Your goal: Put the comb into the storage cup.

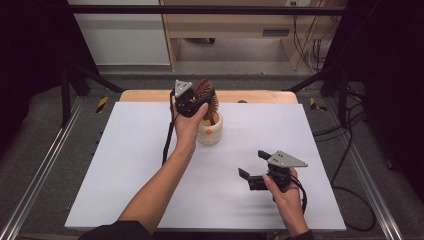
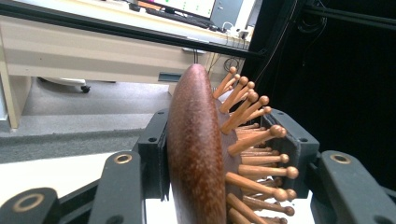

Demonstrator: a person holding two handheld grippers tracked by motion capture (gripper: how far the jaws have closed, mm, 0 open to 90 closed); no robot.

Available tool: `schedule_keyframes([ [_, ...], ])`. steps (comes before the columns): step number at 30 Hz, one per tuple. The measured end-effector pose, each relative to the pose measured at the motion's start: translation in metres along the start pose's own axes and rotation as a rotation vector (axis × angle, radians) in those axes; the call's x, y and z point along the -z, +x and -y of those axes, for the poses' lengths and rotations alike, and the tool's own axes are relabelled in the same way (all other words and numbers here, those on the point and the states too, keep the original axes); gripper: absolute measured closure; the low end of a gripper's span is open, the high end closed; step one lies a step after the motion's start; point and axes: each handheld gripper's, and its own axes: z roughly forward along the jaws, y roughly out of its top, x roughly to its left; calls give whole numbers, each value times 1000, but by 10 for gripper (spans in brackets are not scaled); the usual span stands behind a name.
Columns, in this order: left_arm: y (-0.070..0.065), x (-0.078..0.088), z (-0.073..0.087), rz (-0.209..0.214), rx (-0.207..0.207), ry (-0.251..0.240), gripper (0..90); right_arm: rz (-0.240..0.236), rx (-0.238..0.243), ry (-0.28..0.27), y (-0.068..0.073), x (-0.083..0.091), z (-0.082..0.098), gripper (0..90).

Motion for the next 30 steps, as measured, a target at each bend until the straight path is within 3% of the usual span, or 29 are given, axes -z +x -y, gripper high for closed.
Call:
schedule_keyframes([
  [30,25,8,4,-26,22,18,409,-11,-3,10,1,-2,1,34],
])
